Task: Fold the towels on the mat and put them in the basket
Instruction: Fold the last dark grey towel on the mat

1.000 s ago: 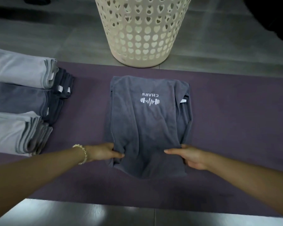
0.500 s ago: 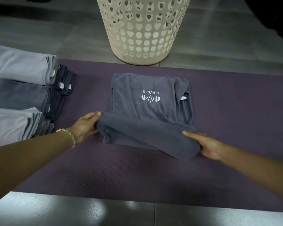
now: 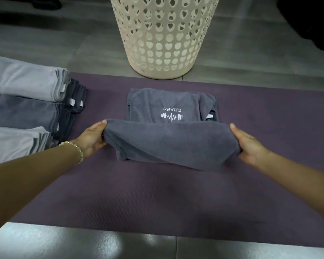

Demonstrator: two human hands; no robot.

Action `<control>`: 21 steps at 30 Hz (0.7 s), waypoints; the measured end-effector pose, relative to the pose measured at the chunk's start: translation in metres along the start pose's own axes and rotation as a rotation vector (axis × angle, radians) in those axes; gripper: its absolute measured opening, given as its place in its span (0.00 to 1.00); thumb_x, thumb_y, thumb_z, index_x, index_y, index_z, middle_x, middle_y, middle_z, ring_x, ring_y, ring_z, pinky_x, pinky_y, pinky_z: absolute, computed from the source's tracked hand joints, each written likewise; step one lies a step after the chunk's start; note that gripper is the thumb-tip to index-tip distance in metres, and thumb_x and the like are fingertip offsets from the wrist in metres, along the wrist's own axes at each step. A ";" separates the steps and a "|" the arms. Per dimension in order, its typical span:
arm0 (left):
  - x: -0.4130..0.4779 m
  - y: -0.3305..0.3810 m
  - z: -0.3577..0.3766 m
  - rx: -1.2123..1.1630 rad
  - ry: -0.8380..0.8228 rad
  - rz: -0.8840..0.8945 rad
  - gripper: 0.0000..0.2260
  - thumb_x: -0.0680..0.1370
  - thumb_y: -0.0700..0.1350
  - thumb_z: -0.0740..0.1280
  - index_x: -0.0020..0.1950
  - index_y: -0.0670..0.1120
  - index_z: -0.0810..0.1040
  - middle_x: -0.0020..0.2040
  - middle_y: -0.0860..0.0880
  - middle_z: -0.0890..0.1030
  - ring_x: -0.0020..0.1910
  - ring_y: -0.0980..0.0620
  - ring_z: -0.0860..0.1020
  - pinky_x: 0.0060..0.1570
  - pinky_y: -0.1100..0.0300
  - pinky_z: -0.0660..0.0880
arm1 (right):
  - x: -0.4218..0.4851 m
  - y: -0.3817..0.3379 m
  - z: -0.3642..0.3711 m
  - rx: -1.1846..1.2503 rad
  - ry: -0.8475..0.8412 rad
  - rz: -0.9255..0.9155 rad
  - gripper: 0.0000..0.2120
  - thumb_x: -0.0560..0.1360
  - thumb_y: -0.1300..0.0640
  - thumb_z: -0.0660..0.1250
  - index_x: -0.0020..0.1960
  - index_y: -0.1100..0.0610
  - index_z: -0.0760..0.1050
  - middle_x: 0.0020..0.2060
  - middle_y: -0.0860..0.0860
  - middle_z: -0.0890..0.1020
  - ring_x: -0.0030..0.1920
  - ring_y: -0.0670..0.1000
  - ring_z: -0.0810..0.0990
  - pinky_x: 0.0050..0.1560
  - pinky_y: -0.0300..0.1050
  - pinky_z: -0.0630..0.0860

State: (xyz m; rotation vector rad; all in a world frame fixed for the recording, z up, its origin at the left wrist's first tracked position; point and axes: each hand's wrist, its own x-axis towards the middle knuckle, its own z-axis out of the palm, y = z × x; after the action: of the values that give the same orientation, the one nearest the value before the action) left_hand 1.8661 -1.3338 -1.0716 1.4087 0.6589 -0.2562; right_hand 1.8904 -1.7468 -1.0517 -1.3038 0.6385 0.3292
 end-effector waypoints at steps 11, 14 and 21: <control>0.007 0.028 0.015 0.056 -0.117 0.041 0.17 0.82 0.47 0.58 0.71 0.47 0.69 0.58 0.48 0.78 0.51 0.54 0.76 0.53 0.59 0.75 | 0.017 -0.038 0.003 -0.090 -0.118 -0.129 0.14 0.71 0.51 0.71 0.56 0.50 0.76 0.46 0.45 0.84 0.44 0.42 0.83 0.37 0.36 0.80; 0.005 0.021 0.022 0.103 -0.137 0.016 0.23 0.80 0.41 0.63 0.73 0.55 0.64 0.52 0.51 0.79 0.48 0.54 0.78 0.48 0.59 0.75 | 0.016 -0.018 0.006 -0.329 -0.309 0.038 0.30 0.60 0.52 0.78 0.60 0.52 0.75 0.46 0.47 0.83 0.42 0.43 0.82 0.40 0.35 0.80; 0.008 0.047 0.038 -0.072 -0.008 0.079 0.22 0.78 0.40 0.65 0.72 0.46 0.66 0.46 0.53 0.79 0.36 0.61 0.80 0.40 0.66 0.77 | 0.028 -0.038 0.007 0.008 -0.137 -0.079 0.05 0.76 0.60 0.66 0.50 0.52 0.74 0.40 0.46 0.83 0.41 0.43 0.82 0.43 0.34 0.78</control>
State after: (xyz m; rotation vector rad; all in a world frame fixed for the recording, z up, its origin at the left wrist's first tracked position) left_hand 1.9080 -1.3604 -1.0362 1.3611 0.5994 -0.1740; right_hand 1.9359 -1.7533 -1.0377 -1.2828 0.4712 0.3481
